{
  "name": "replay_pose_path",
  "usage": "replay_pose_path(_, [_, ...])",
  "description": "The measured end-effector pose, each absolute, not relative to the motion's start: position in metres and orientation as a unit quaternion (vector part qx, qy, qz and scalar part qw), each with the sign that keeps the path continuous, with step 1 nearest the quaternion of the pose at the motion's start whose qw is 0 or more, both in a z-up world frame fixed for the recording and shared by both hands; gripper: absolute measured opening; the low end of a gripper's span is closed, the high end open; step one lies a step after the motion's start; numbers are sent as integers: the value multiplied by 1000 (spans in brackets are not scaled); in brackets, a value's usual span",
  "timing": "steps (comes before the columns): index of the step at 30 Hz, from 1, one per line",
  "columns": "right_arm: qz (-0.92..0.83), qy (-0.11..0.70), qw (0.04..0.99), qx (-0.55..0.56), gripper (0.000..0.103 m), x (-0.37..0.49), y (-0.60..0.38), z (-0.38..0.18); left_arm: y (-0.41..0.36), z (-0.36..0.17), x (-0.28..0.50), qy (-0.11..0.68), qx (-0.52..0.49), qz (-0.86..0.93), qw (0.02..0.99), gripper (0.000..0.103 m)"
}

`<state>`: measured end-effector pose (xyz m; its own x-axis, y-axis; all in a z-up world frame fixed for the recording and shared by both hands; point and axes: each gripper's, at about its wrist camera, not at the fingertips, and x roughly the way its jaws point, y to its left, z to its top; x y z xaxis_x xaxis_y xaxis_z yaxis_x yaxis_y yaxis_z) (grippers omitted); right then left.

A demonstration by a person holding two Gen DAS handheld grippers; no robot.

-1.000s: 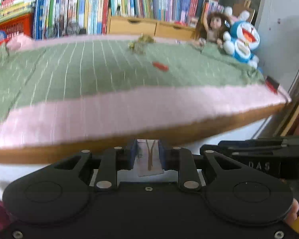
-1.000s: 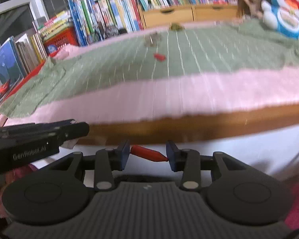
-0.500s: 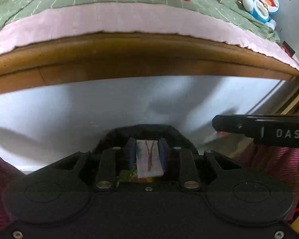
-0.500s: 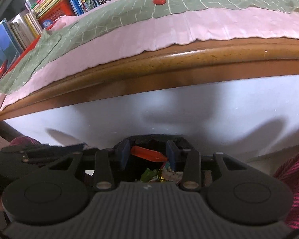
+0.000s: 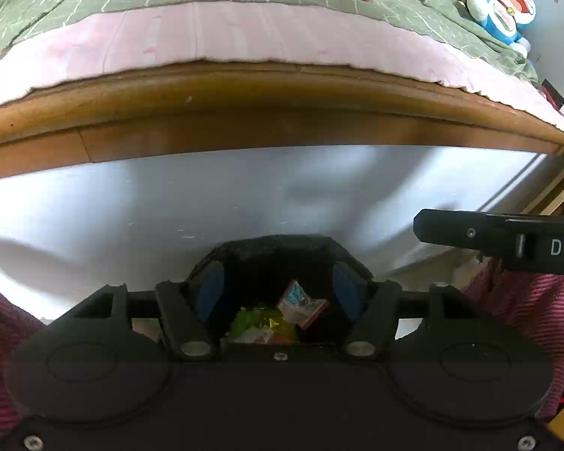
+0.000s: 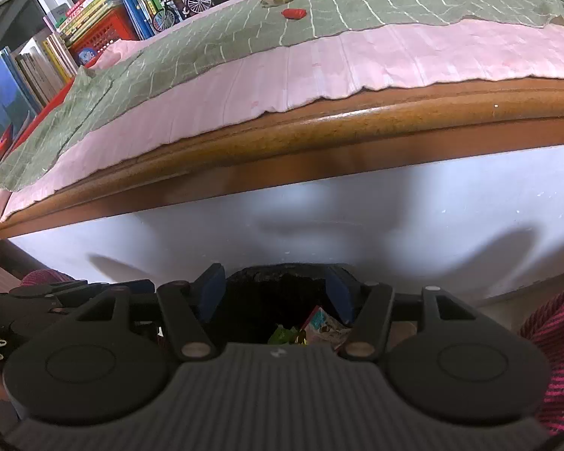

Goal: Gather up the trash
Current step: 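Open both tools over the bin to drop the items, then raise both open tools back over the blanket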

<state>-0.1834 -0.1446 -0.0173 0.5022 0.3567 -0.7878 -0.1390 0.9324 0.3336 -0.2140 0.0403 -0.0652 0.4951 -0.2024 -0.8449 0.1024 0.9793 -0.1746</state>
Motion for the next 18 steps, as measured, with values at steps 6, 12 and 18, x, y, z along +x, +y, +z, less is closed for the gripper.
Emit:
replay_pose_path(6, [154,447,877,82,74,-193,-142,9,41,-34,-224,472,-48,-129,871,77])
replay_pose_path(12, [159,382,909,50,75,-189,-148,51,43,14,-218,405,-28,-164,899,80])
replay_pose_path(18, [131,346,928,51,75,-153,-159,69,52,51,-171,365,-41,-150,918,80])
